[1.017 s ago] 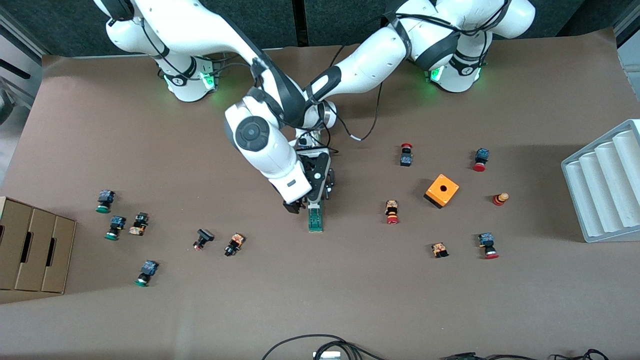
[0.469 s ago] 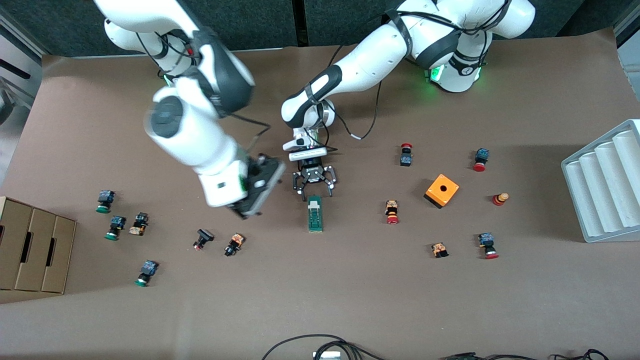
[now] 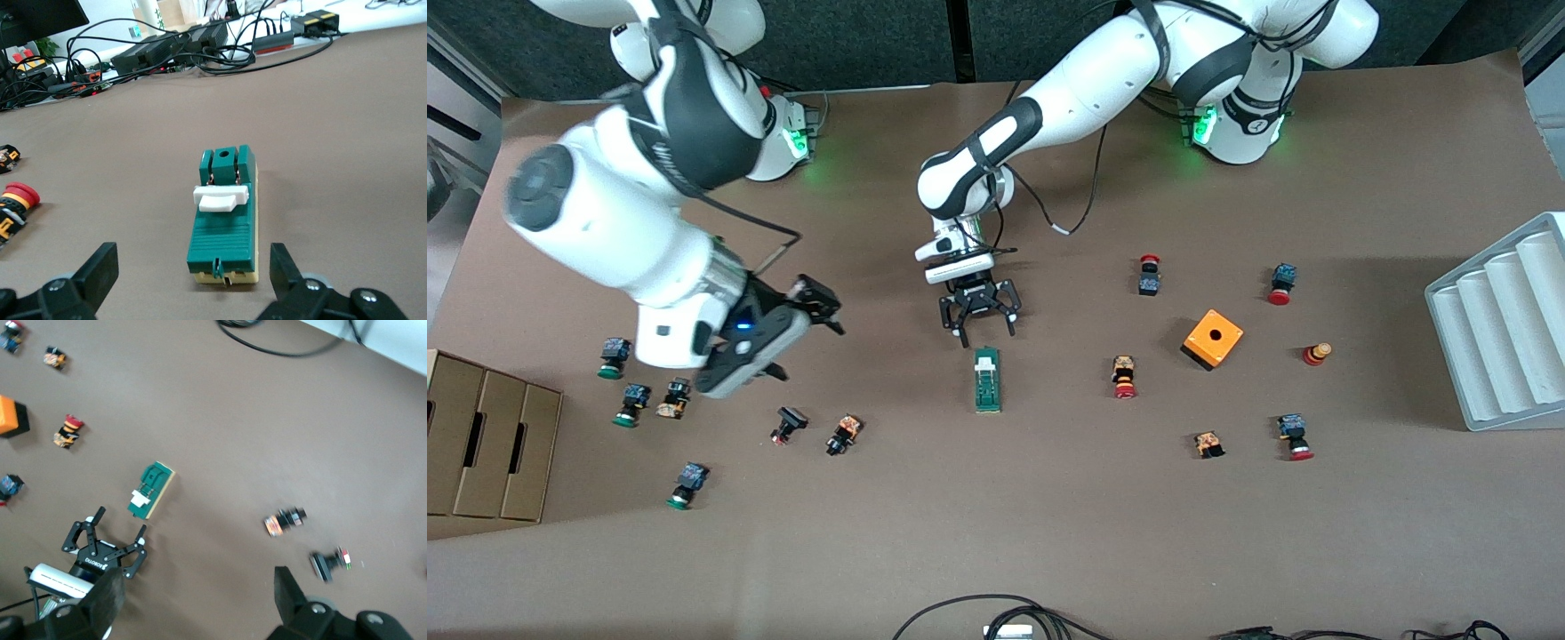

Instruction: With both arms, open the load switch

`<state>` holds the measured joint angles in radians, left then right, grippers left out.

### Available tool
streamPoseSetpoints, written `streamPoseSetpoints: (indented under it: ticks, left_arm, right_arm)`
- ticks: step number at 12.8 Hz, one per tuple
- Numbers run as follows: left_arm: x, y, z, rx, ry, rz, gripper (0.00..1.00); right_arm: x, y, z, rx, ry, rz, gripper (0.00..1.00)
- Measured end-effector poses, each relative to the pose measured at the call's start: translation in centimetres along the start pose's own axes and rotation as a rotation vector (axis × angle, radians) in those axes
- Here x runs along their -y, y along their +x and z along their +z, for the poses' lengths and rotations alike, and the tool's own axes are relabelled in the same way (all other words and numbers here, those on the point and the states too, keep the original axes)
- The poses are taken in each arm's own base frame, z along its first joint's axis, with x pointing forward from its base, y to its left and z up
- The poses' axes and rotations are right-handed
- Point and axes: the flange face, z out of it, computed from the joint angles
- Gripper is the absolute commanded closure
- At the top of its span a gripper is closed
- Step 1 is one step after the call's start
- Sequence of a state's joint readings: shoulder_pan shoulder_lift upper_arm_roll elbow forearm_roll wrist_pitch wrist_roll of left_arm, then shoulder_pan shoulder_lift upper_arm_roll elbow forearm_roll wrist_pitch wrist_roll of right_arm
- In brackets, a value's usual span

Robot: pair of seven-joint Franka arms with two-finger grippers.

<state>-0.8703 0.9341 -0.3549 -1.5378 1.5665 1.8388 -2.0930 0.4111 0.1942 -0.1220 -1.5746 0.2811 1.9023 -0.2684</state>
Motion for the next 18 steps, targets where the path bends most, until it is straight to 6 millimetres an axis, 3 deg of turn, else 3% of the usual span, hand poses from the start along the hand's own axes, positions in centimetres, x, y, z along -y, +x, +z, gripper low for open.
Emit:
streamPoseSetpoints:
  ticks: [5, 9, 11, 14, 18]
  left_arm:
    - [0.3, 4.6, -1.8, 0.117, 0.011, 0.046, 0.0]
    - [1.6, 9.9, -3.3, 0.265, 0.012, 0.178, 0.0]
    - [2.0, 11.6, -4.4, 0.322, -0.009, 0.269, 0.0]
    - [3.2, 14.5, -5.7, 0.414, -0.046, 0.423, 0.0]
    - [6.7, 20.9, -4.7, 0.52, -0.117, 0.581, 0.0]
  right_arm:
    - [-10.7, -5.1, -3.5, 0.123, -0.056, 0.173, 0.0]
    - [-17.9, -9.4, -5.7, 0.182, -0.09, 0.299, 0.0]
    - [-20.3, -10.9, -6.6, 0.181, -0.098, 0.345, 0.0]
    - [-22.1, -11.8, -7.4, 0.191, -0.181, 0.352, 0.0]
    - [-23.4, -11.8, -8.4, 0.163, -0.29, 0.34, 0.0]
